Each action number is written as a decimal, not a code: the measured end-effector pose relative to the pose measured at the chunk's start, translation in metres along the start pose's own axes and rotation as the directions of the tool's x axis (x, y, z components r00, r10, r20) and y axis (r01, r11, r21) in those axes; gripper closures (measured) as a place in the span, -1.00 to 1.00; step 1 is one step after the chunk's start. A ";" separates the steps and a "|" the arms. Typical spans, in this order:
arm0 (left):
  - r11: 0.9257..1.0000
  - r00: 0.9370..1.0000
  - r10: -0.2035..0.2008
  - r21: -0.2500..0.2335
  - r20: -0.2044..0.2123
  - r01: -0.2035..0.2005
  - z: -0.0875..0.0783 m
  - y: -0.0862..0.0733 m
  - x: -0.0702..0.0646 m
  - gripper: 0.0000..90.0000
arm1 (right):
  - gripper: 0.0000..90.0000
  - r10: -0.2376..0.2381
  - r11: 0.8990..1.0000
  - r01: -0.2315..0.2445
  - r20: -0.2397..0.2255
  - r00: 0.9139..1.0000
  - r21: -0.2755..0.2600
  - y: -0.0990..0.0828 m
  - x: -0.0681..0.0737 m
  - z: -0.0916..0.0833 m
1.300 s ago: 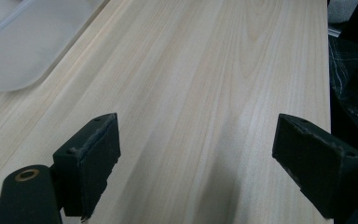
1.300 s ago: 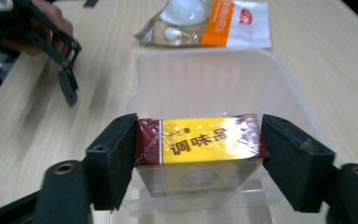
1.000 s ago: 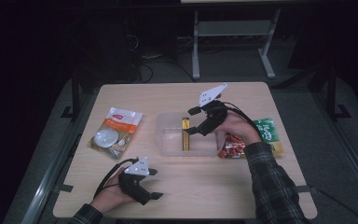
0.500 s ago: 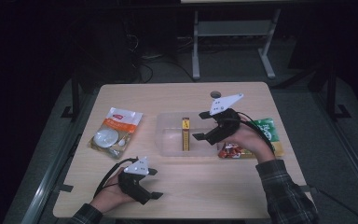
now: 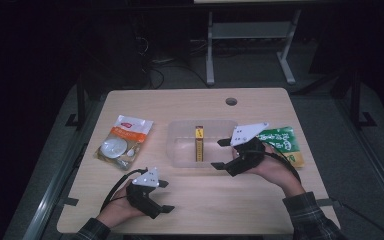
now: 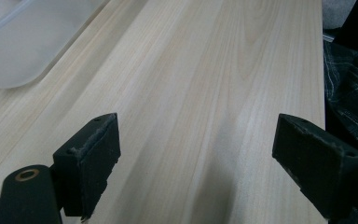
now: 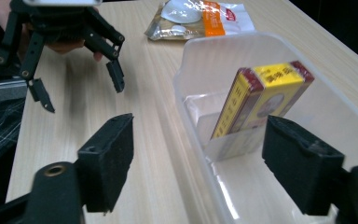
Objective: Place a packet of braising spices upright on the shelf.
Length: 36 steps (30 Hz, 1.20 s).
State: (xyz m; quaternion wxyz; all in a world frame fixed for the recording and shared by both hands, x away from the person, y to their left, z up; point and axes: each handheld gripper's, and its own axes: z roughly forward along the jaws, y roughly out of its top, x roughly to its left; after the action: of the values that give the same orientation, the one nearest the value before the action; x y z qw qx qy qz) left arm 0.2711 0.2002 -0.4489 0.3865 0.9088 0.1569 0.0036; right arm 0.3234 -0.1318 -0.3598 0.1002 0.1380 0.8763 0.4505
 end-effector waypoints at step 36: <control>1.000 1.000 -0.018 -0.019 -0.012 0.018 0.004 0.003 -0.002 -0.65 | 1.00 0.319 0.941 -0.338 0.261 0.911 0.031 -0.112 0.011 -0.056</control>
State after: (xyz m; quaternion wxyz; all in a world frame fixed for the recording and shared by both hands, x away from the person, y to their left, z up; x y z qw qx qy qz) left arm 0.2702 0.1948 -0.4496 0.3943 0.9035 0.1675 0.0069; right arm 0.2792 -0.2336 -0.4200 0.1285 0.3432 0.8372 0.4060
